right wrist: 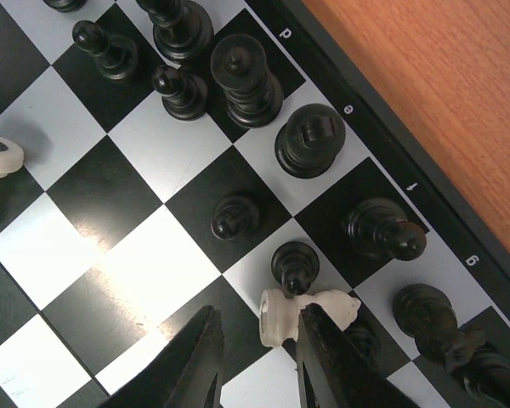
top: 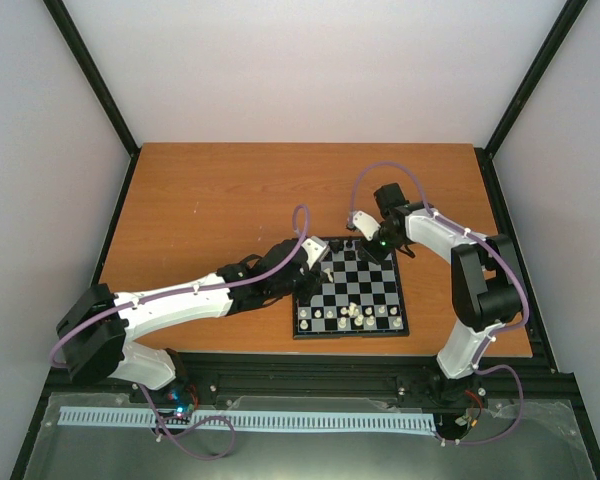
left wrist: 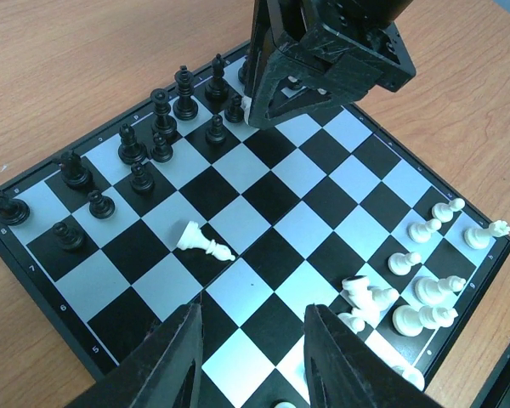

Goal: Set up the chess pieces on the board

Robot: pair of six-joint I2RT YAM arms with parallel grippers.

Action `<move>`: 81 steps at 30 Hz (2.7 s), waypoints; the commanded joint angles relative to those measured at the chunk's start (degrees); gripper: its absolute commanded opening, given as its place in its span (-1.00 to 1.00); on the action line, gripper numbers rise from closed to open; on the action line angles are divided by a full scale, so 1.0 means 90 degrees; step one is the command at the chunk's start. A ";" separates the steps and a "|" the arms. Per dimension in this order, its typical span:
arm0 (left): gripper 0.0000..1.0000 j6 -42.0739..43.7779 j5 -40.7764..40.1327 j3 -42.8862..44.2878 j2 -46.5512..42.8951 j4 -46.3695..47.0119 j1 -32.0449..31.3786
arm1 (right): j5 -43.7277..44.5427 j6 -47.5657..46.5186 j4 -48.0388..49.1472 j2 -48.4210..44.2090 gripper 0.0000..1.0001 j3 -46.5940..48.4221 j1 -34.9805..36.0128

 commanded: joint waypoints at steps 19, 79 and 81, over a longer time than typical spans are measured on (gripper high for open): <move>-0.26 -0.0043 0.0057 0.0062 0.0069 0.0269 0.0036 | -0.0135 -0.0291 -0.0592 -0.0456 -0.61 -0.0163 0.0402; -0.23 -0.0152 -0.1169 0.5869 0.5544 -0.2515 -0.0269 | -0.3602 -0.0415 -0.1703 -0.3588 -0.06 -0.1241 -0.3543; -0.23 -0.0160 -0.1170 0.5917 0.5590 -0.2534 -0.0253 | -0.3611 -0.0430 -0.1712 -0.3585 -0.07 -0.1231 -0.3543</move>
